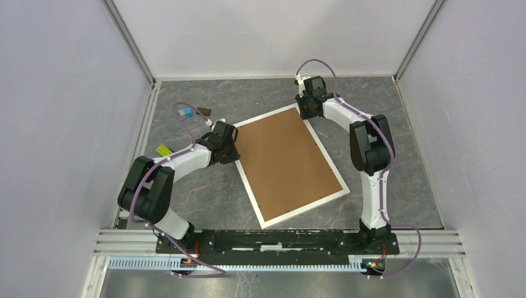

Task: Put the photo into the frame
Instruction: Install the photo frame at the center of the board.

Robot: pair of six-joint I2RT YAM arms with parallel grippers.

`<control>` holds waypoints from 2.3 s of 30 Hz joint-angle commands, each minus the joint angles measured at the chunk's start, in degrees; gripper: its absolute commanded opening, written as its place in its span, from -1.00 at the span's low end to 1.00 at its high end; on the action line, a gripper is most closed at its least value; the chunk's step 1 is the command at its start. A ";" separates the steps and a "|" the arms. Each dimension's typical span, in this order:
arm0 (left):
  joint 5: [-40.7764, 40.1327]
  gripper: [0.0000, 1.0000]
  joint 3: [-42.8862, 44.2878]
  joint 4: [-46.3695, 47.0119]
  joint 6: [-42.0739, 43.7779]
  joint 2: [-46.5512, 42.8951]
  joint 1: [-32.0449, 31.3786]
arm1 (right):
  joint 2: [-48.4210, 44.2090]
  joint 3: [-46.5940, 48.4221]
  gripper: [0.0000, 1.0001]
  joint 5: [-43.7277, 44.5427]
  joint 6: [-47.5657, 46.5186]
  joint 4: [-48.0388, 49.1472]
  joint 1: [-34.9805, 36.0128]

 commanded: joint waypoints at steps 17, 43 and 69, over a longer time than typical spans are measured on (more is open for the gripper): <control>1.74 -0.95 -1.47 -0.04 2.75 2.48 -0.43 | -0.65 11.68 0.02 5.23 -3.19 -12.19 2.27; 1.96 -0.95 -1.29 -0.06 2.77 2.74 -0.45 | 7.29 20.18 0.33 9.16 -9.51 -20.27 0.35; 1.89 -0.96 -1.38 0.08 2.74 2.69 -0.40 | 6.60 15.77 0.31 7.92 -7.76 -18.01 0.18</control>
